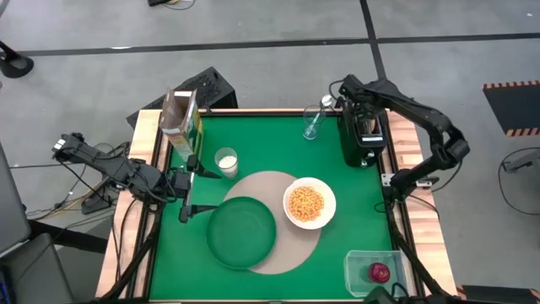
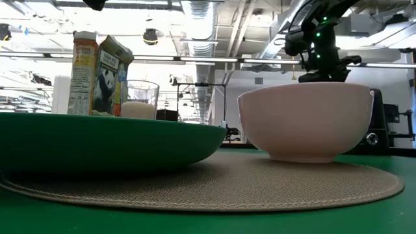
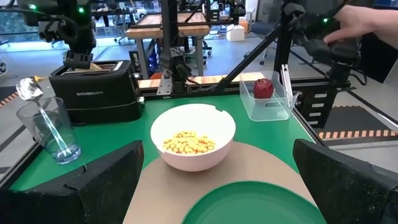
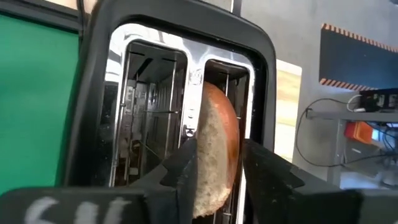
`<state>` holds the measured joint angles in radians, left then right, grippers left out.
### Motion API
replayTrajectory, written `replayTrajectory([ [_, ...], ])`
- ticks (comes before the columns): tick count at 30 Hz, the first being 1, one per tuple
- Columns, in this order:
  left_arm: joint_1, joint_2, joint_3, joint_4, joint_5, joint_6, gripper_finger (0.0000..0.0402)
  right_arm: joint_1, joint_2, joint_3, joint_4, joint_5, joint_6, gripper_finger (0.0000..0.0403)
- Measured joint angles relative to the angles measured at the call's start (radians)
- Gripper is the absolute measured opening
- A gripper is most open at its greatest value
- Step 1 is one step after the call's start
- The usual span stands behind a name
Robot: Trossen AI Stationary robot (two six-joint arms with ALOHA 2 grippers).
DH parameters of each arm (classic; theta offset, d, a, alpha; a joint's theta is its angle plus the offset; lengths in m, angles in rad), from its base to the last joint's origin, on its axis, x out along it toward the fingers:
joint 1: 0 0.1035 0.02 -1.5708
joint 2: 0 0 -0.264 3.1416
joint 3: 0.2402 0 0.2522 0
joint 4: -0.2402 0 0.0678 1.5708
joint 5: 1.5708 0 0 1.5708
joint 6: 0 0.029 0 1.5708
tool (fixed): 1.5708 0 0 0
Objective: Arrange a breakfast setting
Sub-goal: Put the bagel on top of the green plate
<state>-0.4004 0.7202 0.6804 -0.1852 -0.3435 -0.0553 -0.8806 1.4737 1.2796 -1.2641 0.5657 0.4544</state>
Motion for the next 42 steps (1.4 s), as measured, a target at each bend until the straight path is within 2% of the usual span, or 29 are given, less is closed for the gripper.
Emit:
replayTrajectory([
  [8,0.0,0.0,0.0,-0.003,0.009,-0.008,0.0399,-0.005,0.054,0.0,-0.029,0.063,0.028,0.0134],
  [15,0.0,0.0,0.0,-0.004,0.025,-0.009,0.0399,-0.005,0.083,0.001,-0.049,0.063,0.016,0.0133],
  [26,0.0,0.0,0.0,-0.004,0.021,-0.001,0.0399,-0.01,0.083,0.001,-0.046,0.05,-0.013,0.0051],
  [32,0.0,0.0,0.0,-0.004,0.021,-0.002,0.0399,-0.003,0.083,0.017,-0.071,0.05,-0.016,0.0048],
  [42,0.0,0.0,0.0,-0.004,0.018,-0.005,0.0399,0.004,0.083,0.152,-0.168,0.057,-0.018,0.0048],
])
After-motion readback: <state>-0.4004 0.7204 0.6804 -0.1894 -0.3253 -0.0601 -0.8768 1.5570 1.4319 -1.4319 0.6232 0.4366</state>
